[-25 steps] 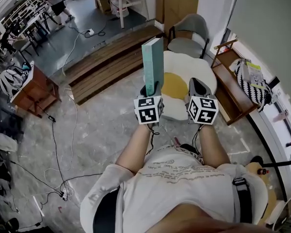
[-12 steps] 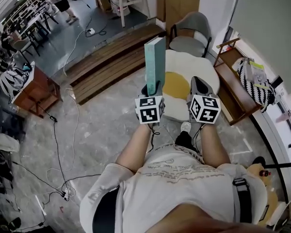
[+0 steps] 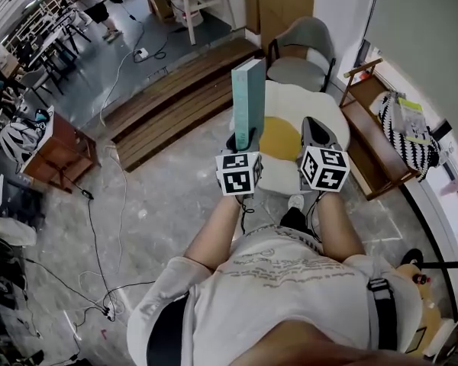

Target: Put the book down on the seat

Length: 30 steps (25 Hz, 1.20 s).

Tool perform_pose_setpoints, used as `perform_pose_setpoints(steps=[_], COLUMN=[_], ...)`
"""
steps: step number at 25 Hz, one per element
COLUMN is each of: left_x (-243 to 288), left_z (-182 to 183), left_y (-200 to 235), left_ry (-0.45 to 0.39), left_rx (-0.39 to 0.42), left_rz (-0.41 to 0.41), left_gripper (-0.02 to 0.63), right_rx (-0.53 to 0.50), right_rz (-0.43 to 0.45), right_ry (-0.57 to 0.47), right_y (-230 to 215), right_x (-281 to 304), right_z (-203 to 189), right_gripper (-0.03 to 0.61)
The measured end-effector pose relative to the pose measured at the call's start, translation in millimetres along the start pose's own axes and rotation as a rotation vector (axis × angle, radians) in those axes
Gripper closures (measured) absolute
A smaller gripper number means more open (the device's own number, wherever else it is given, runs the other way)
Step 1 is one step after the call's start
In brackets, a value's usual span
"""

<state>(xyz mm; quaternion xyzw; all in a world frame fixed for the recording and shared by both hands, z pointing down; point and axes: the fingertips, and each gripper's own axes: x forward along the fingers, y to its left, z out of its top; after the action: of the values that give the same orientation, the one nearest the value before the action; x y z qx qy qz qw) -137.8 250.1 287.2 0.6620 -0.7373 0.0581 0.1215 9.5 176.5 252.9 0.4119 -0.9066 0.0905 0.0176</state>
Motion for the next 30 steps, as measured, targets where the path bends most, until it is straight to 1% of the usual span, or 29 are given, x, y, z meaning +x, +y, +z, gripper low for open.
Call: perform_pose_setpoints(steps=[8, 12, 15, 19, 26, 30], left_x=[50, 84, 109, 147, 219, 252], left_z=[6, 13, 25, 39, 60, 69], left_y=[2, -1, 0, -11, -34, -50], left_ry=[0.034, 0.045, 0.037, 0.037, 0.052, 0.050], left_rx=[-0.015, -0.024, -0.027, -0.024, -0.046, -0.035], left_rz=[0.001, 0.021, 0.043, 0.057, 0.065, 0.069], left_gripper=[0.454, 0.454, 0.454, 0.454, 0.454, 0.454], right_rx=[0.001, -0.004, -0.008, 0.000, 0.016, 0.027], right_rz=[0.012, 0.038, 0.054, 0.070, 0.093, 0.106], right_ry=[0.042, 0.065, 0.068, 0.072, 0.081, 0.076], right_y=[-24, -45, -62, -93, -152, -183], right_x=[47, 76, 100, 128, 171, 193], right_z=[1, 2, 12, 22, 36, 42], right_gripper=[0.551, 0.551, 0.551, 0.551, 0.551, 0.551])
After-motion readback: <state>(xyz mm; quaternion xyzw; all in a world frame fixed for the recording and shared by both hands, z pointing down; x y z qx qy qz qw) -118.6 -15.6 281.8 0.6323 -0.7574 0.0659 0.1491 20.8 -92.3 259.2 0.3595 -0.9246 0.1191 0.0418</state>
